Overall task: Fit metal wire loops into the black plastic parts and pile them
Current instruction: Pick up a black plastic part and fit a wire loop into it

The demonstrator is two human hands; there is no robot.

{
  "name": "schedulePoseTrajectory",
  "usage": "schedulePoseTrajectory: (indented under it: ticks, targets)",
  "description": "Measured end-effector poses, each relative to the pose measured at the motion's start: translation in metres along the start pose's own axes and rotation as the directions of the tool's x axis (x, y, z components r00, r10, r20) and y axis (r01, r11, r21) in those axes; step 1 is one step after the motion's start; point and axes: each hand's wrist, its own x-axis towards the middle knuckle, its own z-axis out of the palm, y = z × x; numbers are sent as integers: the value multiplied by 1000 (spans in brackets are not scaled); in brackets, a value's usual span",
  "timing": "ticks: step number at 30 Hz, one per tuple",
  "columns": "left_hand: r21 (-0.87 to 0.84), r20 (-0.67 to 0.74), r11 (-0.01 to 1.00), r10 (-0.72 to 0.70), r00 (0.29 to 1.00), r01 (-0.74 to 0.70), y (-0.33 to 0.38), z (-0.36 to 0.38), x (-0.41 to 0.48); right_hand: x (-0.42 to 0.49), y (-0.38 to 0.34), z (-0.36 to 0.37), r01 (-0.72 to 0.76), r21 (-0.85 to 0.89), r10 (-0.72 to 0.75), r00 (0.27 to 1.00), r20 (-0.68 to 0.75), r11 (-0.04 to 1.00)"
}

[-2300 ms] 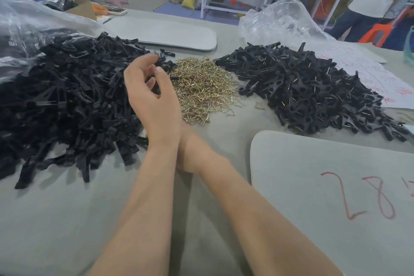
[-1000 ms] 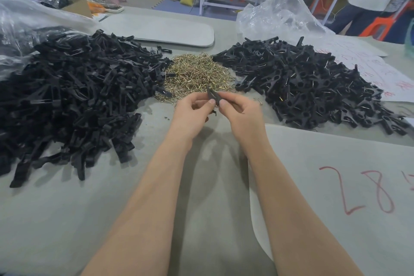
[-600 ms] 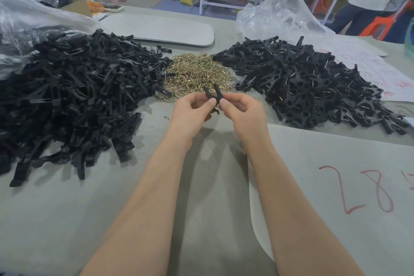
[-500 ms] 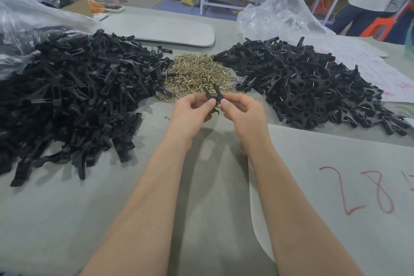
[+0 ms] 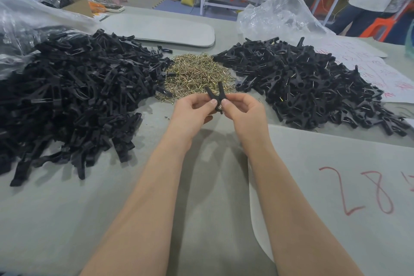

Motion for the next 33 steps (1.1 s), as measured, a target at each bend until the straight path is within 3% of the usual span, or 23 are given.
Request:
schedulePoseTrajectory:
  ticks: [13,19,21,24,26,29,33]
  targets:
    - [-57,24,998,-11,1000,12,1,-1,-1,-1,-3,-1,-67,116,61,997,51,991]
    - [60,82,998,-18,996,13,2,-1,-2,-4,-7,0,-127,232,89,982,167,964]
    - [70,97,996,48,994,-55,4,0,-4,-3,-7,3,-147,226,110,979,169,963]
    - [198,-69,963,197,978,-180,4,1,-1,-4,-3,9,-129,112,112,983,144,985]
    - [204,-242,961,235,941,-188,4,-4,3,-5,3,10,-54,-105,65,992,111,993]
    - [-152,-405,971,107,908,-182,7,-14,6,-4,11,6,129,-475,-85,990,113,870]
    - [-332,-509,925,-12,860,-184,7,-20,9,-6,16,17,229,-673,-81,966,245,704]
